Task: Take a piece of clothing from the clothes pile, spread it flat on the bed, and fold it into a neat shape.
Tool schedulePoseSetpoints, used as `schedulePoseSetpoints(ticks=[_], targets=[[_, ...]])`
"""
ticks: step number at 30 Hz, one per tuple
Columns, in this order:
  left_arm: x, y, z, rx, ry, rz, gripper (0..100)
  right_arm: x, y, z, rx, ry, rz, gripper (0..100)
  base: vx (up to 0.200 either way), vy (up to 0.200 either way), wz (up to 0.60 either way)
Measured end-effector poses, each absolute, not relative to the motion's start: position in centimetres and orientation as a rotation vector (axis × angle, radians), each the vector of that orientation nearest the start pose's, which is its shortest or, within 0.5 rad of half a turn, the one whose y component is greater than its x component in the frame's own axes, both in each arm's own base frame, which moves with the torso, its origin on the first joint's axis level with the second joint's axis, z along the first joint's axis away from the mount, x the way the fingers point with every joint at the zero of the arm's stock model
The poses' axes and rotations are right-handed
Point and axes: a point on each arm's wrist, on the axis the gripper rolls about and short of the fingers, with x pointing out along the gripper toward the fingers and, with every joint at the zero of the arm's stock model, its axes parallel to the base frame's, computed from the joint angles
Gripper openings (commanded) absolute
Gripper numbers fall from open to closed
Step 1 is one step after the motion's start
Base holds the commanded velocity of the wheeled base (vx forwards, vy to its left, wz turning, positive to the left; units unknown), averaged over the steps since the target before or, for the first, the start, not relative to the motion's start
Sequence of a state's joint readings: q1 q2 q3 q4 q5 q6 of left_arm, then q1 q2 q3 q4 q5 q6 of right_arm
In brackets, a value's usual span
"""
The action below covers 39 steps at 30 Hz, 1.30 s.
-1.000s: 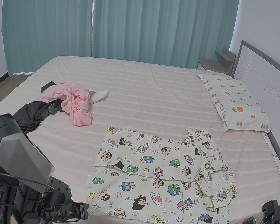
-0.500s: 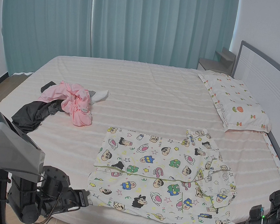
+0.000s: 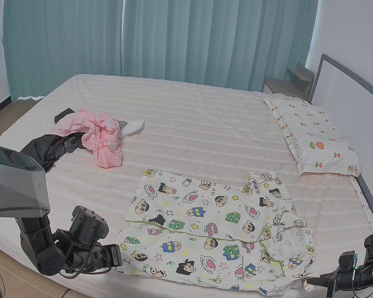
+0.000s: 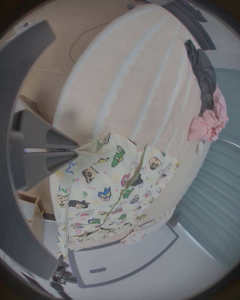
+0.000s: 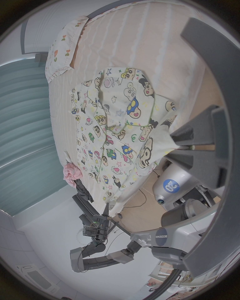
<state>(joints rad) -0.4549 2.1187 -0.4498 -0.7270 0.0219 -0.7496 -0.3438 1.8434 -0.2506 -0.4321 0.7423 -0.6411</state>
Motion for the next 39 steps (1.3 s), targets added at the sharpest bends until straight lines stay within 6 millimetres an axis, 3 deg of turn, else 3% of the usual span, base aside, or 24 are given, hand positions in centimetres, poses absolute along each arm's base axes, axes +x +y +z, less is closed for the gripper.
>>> schedulePoseSetpoints(ticks=[7,12,16,30,39], targets=[[27.0,-13.1,2.3,-0.618,1.117,0.015,0,20.2,-5.4,3.3,0.119,0.789,0.613,0,0.0,0.0,0.0],[28.9,-13.6,4.8,-0.747,1.084,0.005,0,21.5,-5.9,4.0,0.187,0.756,0.602,0,0.0,0.0,0.0],[29.7,-13.5,5.6,-0.785,1.052,0.01,0,22.3,-6.1,4.2,0.185,0.745,0.599,0,0.0,0.0,0.0],[32.4,-12.9,4.8,-0.812,1.022,0.049,0,25.5,-7.1,4.4,0.21,0.718,0.574,0,0.0,0.0,0.0],[34.5,-12.9,4.1,-0.823,1.0,0.059,0,28.2,-6.4,4.9,0.308,0.729,0.556,0,0.0,0.0,0.0]])
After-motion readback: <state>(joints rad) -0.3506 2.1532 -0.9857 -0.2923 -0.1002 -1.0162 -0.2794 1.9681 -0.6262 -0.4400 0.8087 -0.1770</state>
